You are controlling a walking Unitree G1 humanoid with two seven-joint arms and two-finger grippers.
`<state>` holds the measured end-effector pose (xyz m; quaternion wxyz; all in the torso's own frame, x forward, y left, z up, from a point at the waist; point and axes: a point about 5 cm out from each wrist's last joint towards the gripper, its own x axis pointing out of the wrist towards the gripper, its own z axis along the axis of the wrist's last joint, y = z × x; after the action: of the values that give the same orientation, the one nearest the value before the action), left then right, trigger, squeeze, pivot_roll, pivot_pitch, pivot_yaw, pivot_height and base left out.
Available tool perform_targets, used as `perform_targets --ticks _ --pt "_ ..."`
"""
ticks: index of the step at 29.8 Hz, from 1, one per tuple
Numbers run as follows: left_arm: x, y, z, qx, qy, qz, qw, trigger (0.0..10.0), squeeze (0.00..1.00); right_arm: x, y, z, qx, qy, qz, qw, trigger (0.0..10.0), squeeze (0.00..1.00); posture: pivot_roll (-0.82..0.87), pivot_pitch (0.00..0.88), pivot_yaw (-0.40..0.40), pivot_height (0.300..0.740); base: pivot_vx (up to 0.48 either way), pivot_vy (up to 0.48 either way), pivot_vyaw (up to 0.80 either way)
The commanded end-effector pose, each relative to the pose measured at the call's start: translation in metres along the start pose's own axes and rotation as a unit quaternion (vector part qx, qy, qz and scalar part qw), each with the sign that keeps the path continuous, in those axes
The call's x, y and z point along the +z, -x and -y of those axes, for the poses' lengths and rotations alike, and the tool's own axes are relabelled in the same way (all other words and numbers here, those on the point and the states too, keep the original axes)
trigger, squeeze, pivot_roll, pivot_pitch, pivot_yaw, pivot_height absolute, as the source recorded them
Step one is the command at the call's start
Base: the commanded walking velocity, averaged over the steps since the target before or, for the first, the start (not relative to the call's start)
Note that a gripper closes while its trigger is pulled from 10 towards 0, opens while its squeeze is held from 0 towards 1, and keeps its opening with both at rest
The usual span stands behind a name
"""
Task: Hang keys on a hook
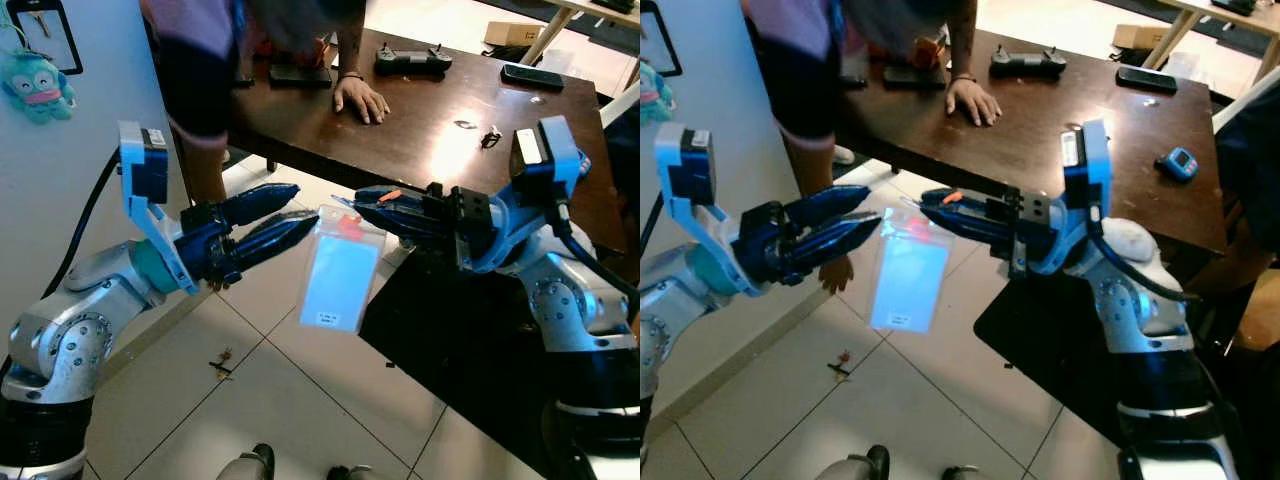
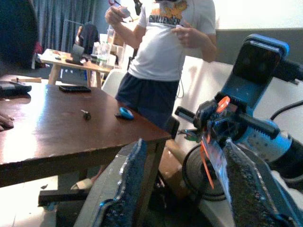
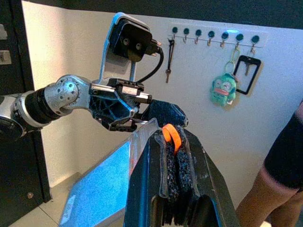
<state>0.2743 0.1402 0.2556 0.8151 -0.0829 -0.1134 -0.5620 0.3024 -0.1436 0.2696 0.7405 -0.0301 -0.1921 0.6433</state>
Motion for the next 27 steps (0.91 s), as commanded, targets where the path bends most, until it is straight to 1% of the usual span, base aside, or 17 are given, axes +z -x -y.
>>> perform_targets --ticks 1,2,3,5,7,12,13,14,19,25,27 --pt "-0.008 0.003 0.001 -0.007 -0.008 -0.028 1.000 10.0 1.00 0.004 0.005 0.000 -0.004 0.004 0.004 1.000 10.0 0.00 0.09 0.070 0.014 0.740 0.000 0.000 0.00" --pt "-0.012 0.004 0.005 -0.017 -0.009 -0.042 0.999 10.0 1.00 0.005 0.005 0.000 -0.004 0.006 0.004 1.000 10.0 0.00 0.08 0.070 0.013 0.740 0.000 0.000 0.00" --pt "-0.012 0.004 0.005 -0.017 -0.009 -0.042 0.999 10.0 1.00 0.005 0.005 0.000 -0.004 0.006 0.004 1.000 10.0 0.00 0.08 0.070 0.013 0.740 0.000 0.000 0.00" --pt "-0.018 0.003 0.010 -0.036 -0.008 -0.053 0.998 10.0 1.00 0.007 0.006 0.000 -0.003 0.008 0.004 1.000 10.0 0.00 0.08 0.070 0.012 0.740 0.000 0.000 0.00" --pt "-0.019 0.002 0.014 -0.047 -0.004 -0.050 0.998 10.0 1.00 0.007 0.006 -0.001 -0.001 0.008 0.001 1.000 10.0 0.00 0.08 0.067 0.008 0.740 0.000 0.000 0.00" --pt "-0.021 0.002 0.016 -0.053 -0.008 -0.053 0.997 10.0 1.00 0.008 0.006 -0.001 -0.001 0.009 0.000 1.000 10.0 0.00 0.08 0.067 0.008 0.740 0.000 0.000 0.00" --pt "-0.023 0.001 0.019 -0.064 -0.009 -0.058 0.996 10.0 0.65 0.008 0.006 0.000 -0.002 0.010 0.000 1.000 10.0 0.00 0.08 0.067 0.004 0.740 0.000 0.000 0.00" --pt "-0.028 -0.002 0.024 -0.076 -0.003 -0.056 0.995 10.0 0.00 0.008 0.006 0.000 0.000 0.009 -0.005 1.000 10.0 0.00 0.07 0.066 -0.003 0.740 0.000 0.000 0.00" --pt "-0.031 -0.005 0.028 -0.090 0.006 -0.049 0.995 10.0 0.00 0.005 0.004 0.000 0.004 0.007 -0.012 1.000 10.0 0.00 0.07 0.066 -0.005 0.740 0.000 0.000 0.00" --pt "-0.036 -0.003 0.034 -0.105 0.014 -0.061 0.993 10.0 0.00 0.004 0.002 0.000 0.007 0.006 -0.014 1.000 10.0 0.00 0.07 0.054 -0.010 0.740 0.000 0.000 0.00" --pt "-0.037 -0.006 0.035 -0.107 0.014 -0.057 0.993 10.0 0.00 0.004 0.001 0.001 0.008 0.006 -0.014 1.000 10.0 0.00 0.07 0.057 -0.010 0.740 0.000 0.000 0.00"
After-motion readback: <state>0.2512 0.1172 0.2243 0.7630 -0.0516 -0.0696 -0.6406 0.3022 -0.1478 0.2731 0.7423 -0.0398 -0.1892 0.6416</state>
